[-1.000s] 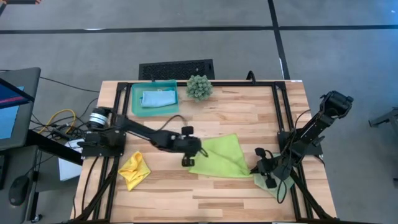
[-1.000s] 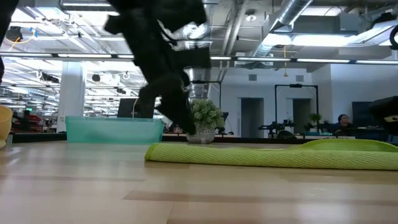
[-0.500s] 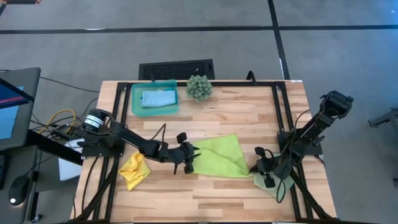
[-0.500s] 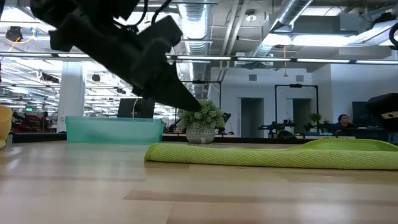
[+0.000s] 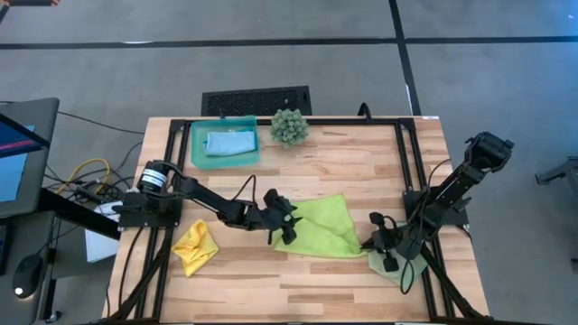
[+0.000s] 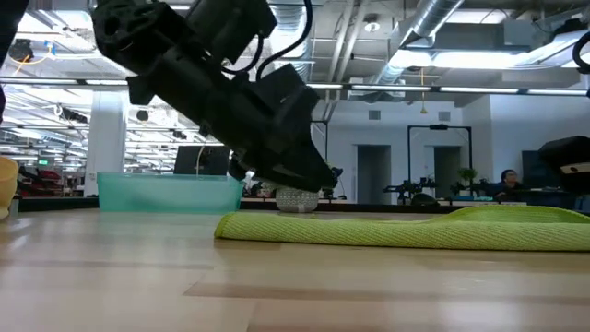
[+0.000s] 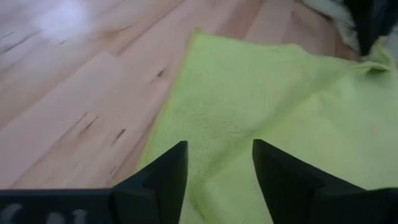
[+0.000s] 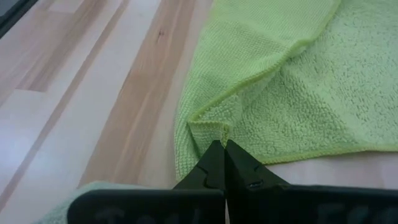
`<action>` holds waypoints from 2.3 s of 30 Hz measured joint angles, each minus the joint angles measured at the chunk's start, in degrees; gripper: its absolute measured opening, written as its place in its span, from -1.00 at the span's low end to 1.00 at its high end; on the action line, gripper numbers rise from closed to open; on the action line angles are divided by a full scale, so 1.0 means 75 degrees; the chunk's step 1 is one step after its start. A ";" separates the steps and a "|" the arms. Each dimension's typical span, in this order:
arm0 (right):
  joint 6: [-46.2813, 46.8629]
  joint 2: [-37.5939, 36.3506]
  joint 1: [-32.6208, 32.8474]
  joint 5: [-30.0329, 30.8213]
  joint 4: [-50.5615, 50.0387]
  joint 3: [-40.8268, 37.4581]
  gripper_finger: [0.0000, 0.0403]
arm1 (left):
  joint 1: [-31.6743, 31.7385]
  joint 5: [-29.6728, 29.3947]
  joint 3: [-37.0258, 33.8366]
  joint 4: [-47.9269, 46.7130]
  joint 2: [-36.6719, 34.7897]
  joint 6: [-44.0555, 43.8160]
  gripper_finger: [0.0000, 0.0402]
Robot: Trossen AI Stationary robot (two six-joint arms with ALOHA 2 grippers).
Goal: Fold microfiber towels
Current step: Fold the light green microfiber cloth
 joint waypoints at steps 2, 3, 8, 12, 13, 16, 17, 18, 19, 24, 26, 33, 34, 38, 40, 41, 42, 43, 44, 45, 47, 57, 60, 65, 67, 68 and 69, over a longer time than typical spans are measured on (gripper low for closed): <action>0.0000 0.0000 0.0003 0.0000 -0.0002 0.0000 -0.95 | 0.0039 0.0111 0.0082 -0.0131 -0.0011 -0.0082 -0.09; -0.0003 0.0000 0.0003 0.0000 -0.0016 0.0000 -0.95 | 0.0048 0.0196 0.0107 -0.0121 -0.0013 -0.0087 -0.08; -0.0006 0.0000 0.0000 0.0000 -0.0023 0.0000 -0.95 | 0.0136 0.0315 0.0110 -0.0167 0.0047 -0.0587 -0.11; -0.0006 0.0000 0.0000 -0.0003 -0.0025 0.0000 -0.95 | 0.0177 0.0221 0.0105 -0.0423 0.0048 -0.0823 -0.19; -0.0006 0.0000 0.0000 -0.0003 -0.0025 0.0000 -0.95 | 0.0174 0.0132 0.0105 -0.0428 0.0049 -0.0823 -0.22; -0.0006 0.0000 0.0002 -0.0003 -0.0024 0.0001 -0.95 | 0.0177 -0.0122 0.0113 -0.0544 0.0167 -0.0997 -0.32; -0.0006 0.0000 0.0000 -0.0003 -0.0022 0.0003 -0.95 | 0.0182 -0.0128 0.0101 -0.0626 0.0198 -0.1080 -0.34; -0.0006 0.0000 0.0000 -0.0003 -0.0017 0.0003 -0.95 | 0.0183 -0.0138 0.0090 -0.0640 0.0231 -0.1121 -0.37; -0.0006 0.0000 0.0003 -0.0003 -0.0019 0.0003 -0.95 | 0.0195 -0.0107 0.0137 -0.0461 0.0351 -0.1133 -0.39; -0.0006 0.0003 0.0002 -0.0005 -0.0063 0.0005 -0.95 | 0.0235 0.0034 0.0321 -0.0387 0.0790 -0.1070 -0.48; -0.0006 0.0003 0.0000 -0.0006 -0.0061 0.0006 -0.95 | 0.0242 0.0073 0.0389 -0.0415 0.0831 -0.0793 -0.53; -0.0003 0.0003 0.0000 -0.0006 -0.0099 0.0006 -0.95 | 0.0214 0.0366 0.0672 -0.0768 0.0843 0.0135 -0.94; -0.0003 0.0003 0.0002 -0.0005 -0.0104 0.0006 -0.95 | 0.0195 0.0374 0.0740 -0.0846 0.0843 0.0234 -0.96; -0.0003 0.0003 0.0012 -0.0006 -0.0114 0.0006 -0.95 | 0.0075 0.0149 0.1133 -0.1709 0.0842 0.0658 -0.96; -0.0003 0.0003 0.0012 -0.0006 -0.0119 0.0006 -0.95 | -0.0010 -0.0086 0.1374 -0.2376 0.0781 0.0783 -0.98; -0.0003 0.0003 0.0012 -0.0003 -0.0125 0.0006 -0.95 | -0.0051 -0.0209 0.1518 -0.2682 0.0761 0.0815 -0.99; -0.0003 0.0003 0.0012 0.0003 -0.0130 0.0006 -0.95 | -0.0087 -0.0275 0.1665 -0.2972 0.0726 0.0819 -0.99; -0.0003 0.0003 0.0012 0.0009 -0.0127 0.0006 -0.95 | -0.0127 -0.0303 0.1759 -0.3318 0.0650 0.0816 -0.99; -0.0003 0.0003 0.0012 0.0014 -0.0127 0.0006 -0.95 | -0.0164 -0.0305 0.1865 -0.3562 0.0591 0.0755 -0.99; -0.0003 0.0003 0.0012 0.0064 -0.0131 0.0006 -0.95 | -0.0204 -0.0293 0.1965 -0.3657 0.0547 0.0693 -0.99; -0.0003 0.0003 0.0012 0.0342 -0.0149 0.0006 -0.95 | -0.0303 -0.0382 0.2035 -0.3820 0.0406 0.0671 -0.99; 0.0042 0.0003 0.0012 0.0568 -0.0232 0.0006 -0.95 | -0.1157 -0.1911 0.2075 -0.4207 -0.0489 0.1123 -1.00; 0.0052 0.0003 0.0003 0.0568 -0.0227 0.0006 -0.95 | -0.1315 -0.2037 0.2083 -0.4242 -0.0591 0.1126 -1.00; 0.0055 0.0003 0.0003 0.0568 -0.0215 0.0006 -0.95 | -0.1158 -0.2092 0.1939 -0.4189 -0.0472 0.0982 -0.99; 0.0055 0.0003 0.0003 0.0568 -0.0179 0.0006 -0.95 | -0.1004 -0.2064 0.1755 -0.4312 -0.0440 0.0876 -0.94; 0.0055 0.0003 0.0003 0.0568 -0.0162 0.0006 -0.95 | -0.0891 -0.1907 0.1682 -0.4261 -0.0423 0.0767 -0.89; 0.0055 0.0003 0.0003 0.0568 -0.0159 0.0006 -0.95 | -0.0757 -0.1739 0.1639 -0.4157 -0.0364 0.0597 -0.83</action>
